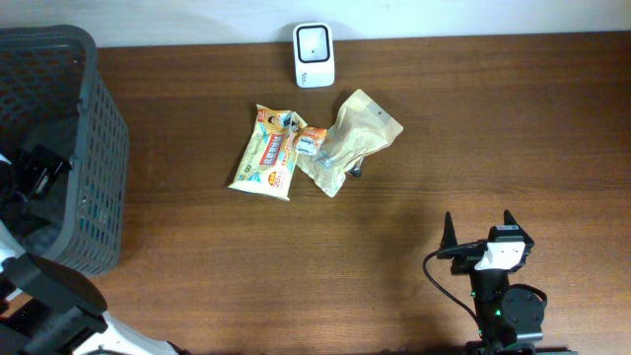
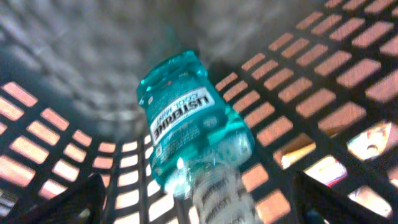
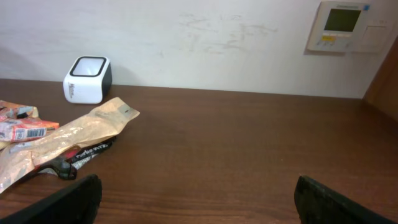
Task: Scan the item barcode
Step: 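Reach the left gripper into the basket and grasp the blue Listerine bottle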
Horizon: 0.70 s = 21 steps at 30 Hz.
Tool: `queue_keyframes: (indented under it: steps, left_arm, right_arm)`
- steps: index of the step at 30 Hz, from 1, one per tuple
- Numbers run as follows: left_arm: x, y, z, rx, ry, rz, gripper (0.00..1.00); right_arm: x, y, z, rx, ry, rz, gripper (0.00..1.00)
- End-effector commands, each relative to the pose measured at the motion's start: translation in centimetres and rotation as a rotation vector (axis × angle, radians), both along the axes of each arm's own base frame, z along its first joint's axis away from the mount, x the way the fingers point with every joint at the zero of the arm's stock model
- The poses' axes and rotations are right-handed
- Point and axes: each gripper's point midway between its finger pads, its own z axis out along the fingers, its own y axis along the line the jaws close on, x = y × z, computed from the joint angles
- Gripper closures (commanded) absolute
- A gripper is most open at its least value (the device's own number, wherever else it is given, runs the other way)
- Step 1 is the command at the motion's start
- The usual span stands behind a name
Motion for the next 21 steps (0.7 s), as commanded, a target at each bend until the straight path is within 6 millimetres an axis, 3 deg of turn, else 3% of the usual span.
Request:
queue_keyframes:
  steps: [1, 6, 10, 14, 16, 21]
  left_arm:
    - [0.0, -0.2, -0.4, -0.044, 0.011, 0.157, 0.11]
    - [1.4, -1.6, 0.2, -0.141, -0.059, 0.167, 0.11]
    - [2.4, -3.0, 0.9, -0.227, -0.118, 0.158, 0.36]
    - [2.3, -3.0, 0.9, -0.228, -0.114, 0.158, 0.42]
    - [2.3, -3.0, 0.9, -0.228, -0.113, 0.158, 0.53]
    - [1.6, -3.1, -0.2, -0.23, -0.069, 0.164, 0.5]
  right_arm:
    - [0.0, 0.1, -0.3, 0.007, 0.005, 0.003, 0.02]
    - [0.0, 0.1, -0.3, 0.007, 0.005, 0.003, 0.02]
    - [0.0, 0.1, -0.3, 0.007, 0.005, 0.003, 0.02]
    - [0.0, 0.1, -0.3, 0.007, 0.005, 0.003, 0.02]
    - [0.0, 0.1, -0.3, 0.007, 0.005, 0.003, 0.02]
    - [0.0, 0.1, -0.3, 0.007, 0.005, 0.003, 0.02]
